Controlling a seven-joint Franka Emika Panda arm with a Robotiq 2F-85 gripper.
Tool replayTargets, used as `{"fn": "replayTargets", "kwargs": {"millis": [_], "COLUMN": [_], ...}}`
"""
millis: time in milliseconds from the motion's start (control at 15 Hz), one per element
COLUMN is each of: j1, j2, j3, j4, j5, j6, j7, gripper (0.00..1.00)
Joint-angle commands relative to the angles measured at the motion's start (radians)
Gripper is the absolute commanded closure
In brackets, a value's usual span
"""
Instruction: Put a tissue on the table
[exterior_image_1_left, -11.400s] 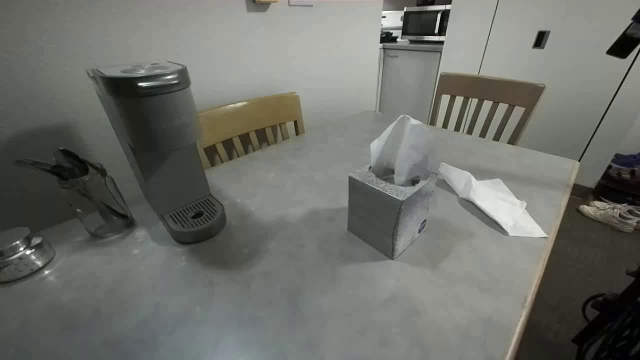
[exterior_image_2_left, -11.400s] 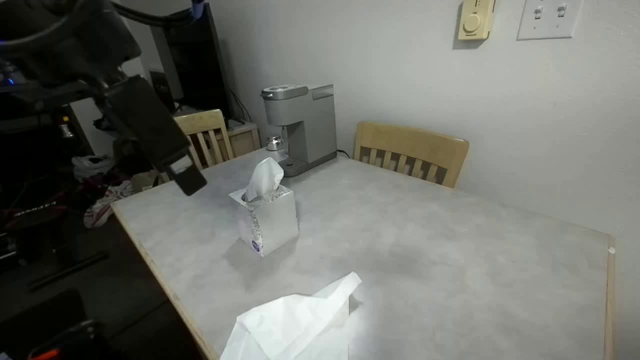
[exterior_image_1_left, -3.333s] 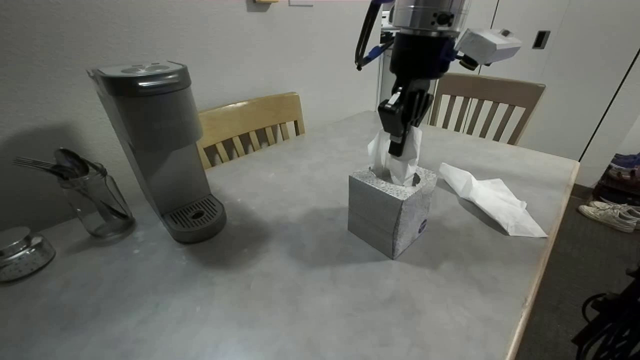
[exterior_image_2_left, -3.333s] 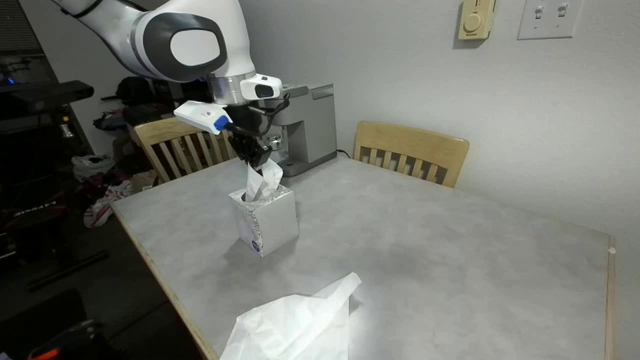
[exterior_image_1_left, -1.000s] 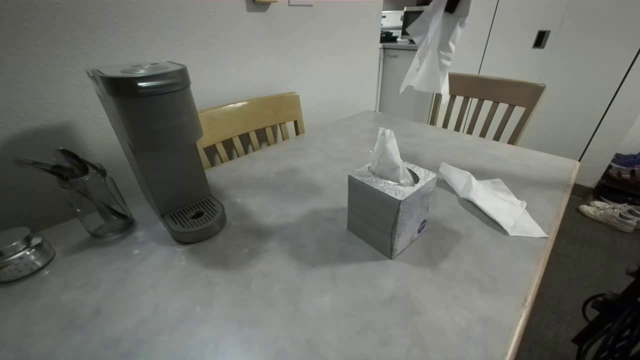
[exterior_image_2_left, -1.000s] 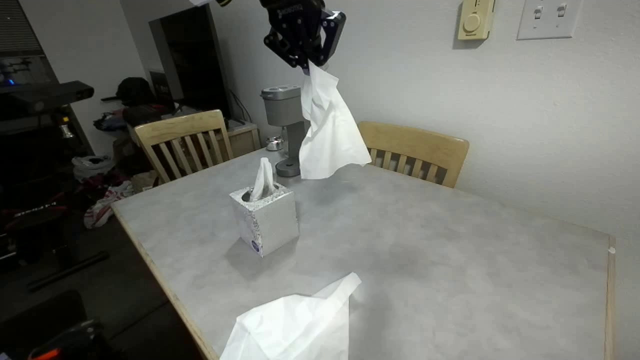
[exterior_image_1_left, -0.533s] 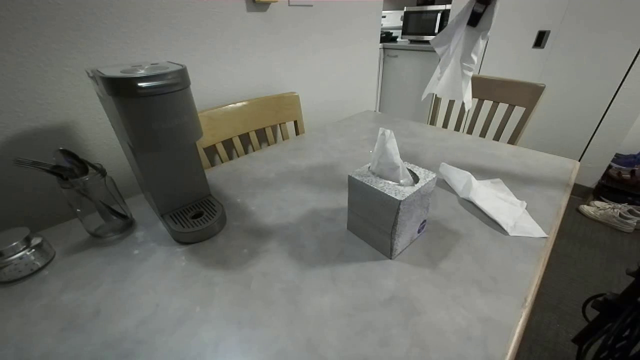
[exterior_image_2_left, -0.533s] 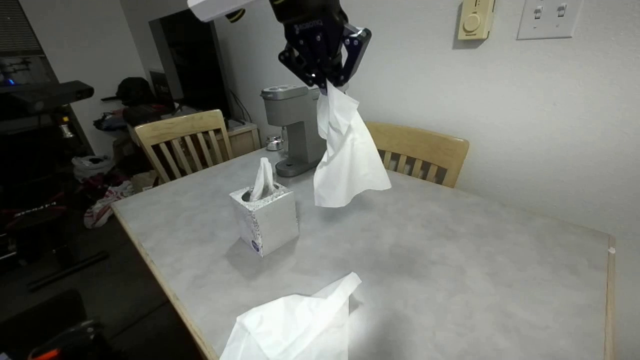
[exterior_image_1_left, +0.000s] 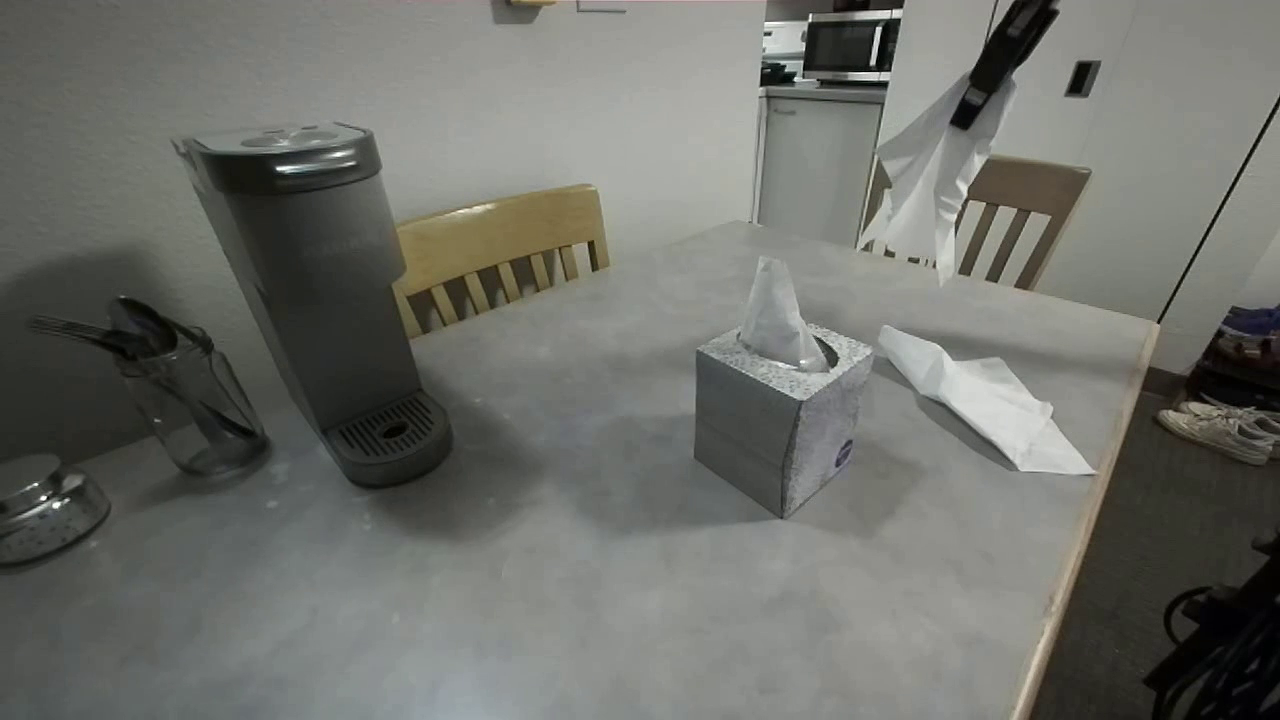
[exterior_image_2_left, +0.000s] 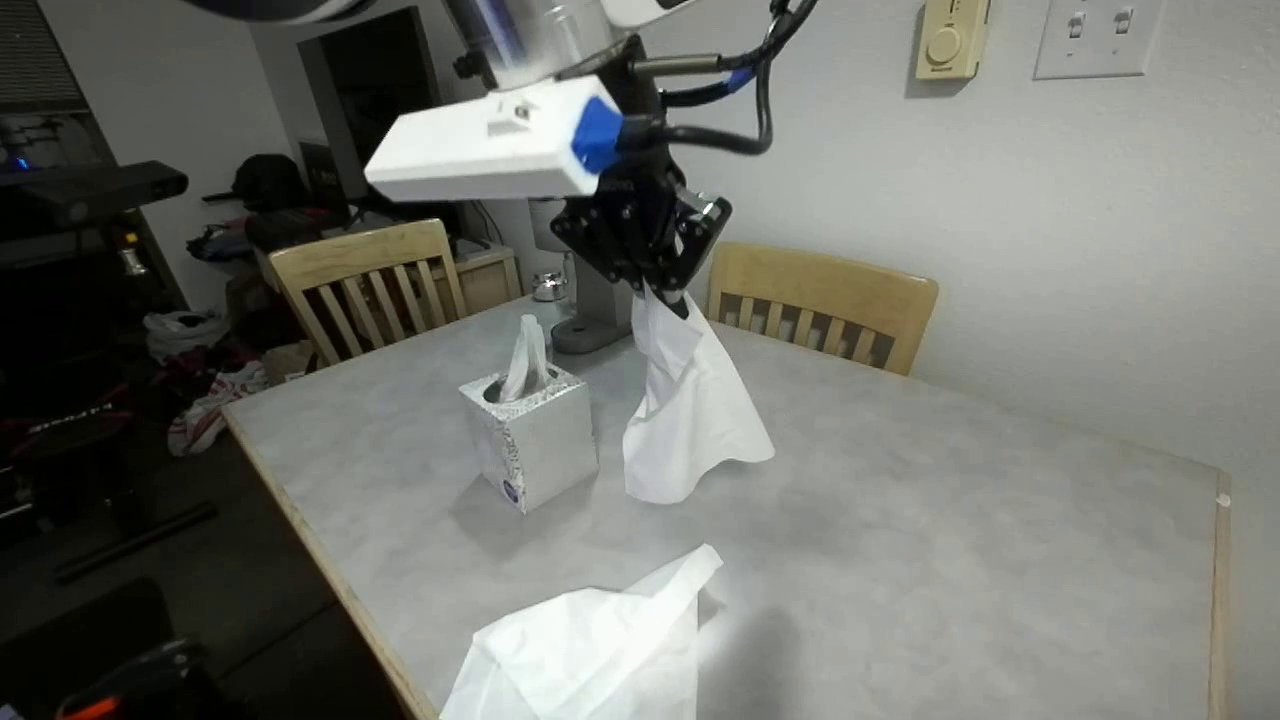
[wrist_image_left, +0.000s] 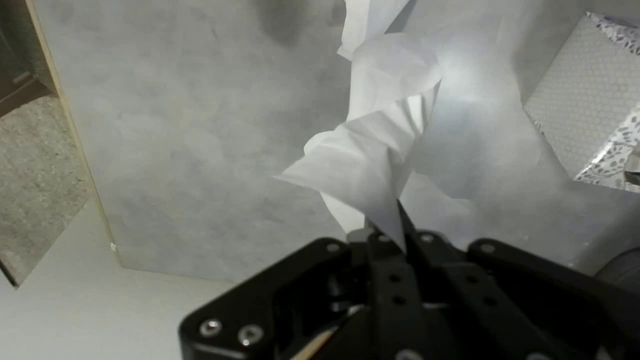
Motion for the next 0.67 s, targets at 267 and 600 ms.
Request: {"fn": "replayTargets", "kwargs": {"millis": [267,600], "j1": [-0.012,-0.024], "j2": [-0.001,-0.002], "j3": [-0.003,-0.013], "j4": [-0.157,-0.229], "j5": [0.048,0.042], "j6": [0.109,0.109], "j7": [-0.041,-0.023], "gripper": [1.00,1.00]}}
